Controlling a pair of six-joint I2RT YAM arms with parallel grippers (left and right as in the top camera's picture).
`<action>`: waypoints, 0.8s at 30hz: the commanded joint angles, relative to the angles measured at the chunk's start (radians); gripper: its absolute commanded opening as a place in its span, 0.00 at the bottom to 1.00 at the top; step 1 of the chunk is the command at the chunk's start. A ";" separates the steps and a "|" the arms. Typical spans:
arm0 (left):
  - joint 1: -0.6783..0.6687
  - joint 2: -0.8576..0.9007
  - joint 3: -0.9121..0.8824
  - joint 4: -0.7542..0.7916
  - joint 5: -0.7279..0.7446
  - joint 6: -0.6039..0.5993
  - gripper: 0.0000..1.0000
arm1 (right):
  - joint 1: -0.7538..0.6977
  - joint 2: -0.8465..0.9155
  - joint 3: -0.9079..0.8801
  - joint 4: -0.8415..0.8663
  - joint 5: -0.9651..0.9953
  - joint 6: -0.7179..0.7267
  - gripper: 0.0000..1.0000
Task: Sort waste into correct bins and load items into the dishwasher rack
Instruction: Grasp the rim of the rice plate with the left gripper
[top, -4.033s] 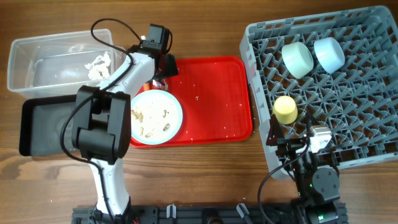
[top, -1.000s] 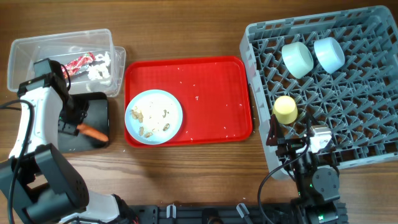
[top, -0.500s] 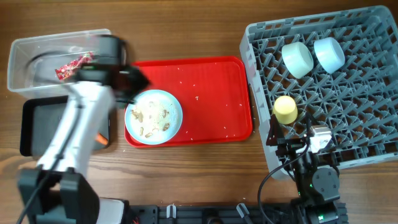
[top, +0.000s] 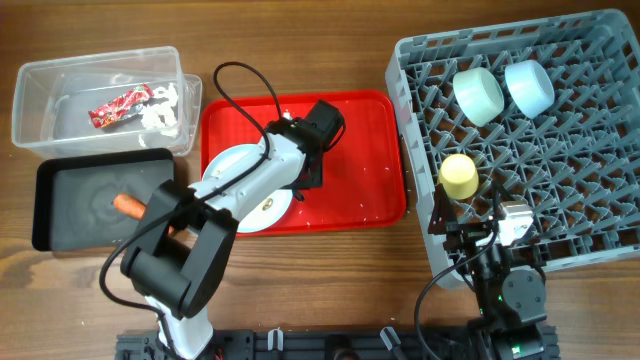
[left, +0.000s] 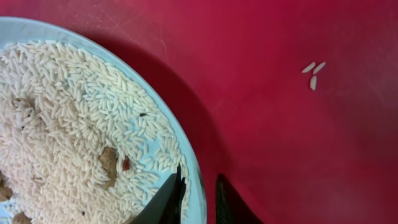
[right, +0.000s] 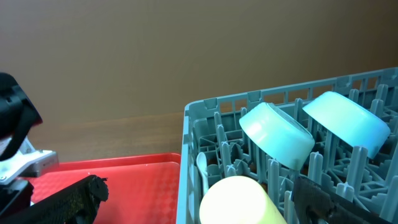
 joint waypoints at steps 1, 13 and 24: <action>0.000 0.064 0.003 0.006 -0.010 0.016 0.22 | -0.004 -0.008 -0.001 0.004 0.001 0.014 1.00; -0.003 0.095 0.054 -0.067 -0.017 0.027 0.04 | -0.004 -0.008 -0.001 0.004 0.001 0.013 1.00; 0.005 0.027 0.422 -0.489 -0.056 0.027 0.04 | -0.004 -0.008 -0.001 0.004 0.001 0.013 1.00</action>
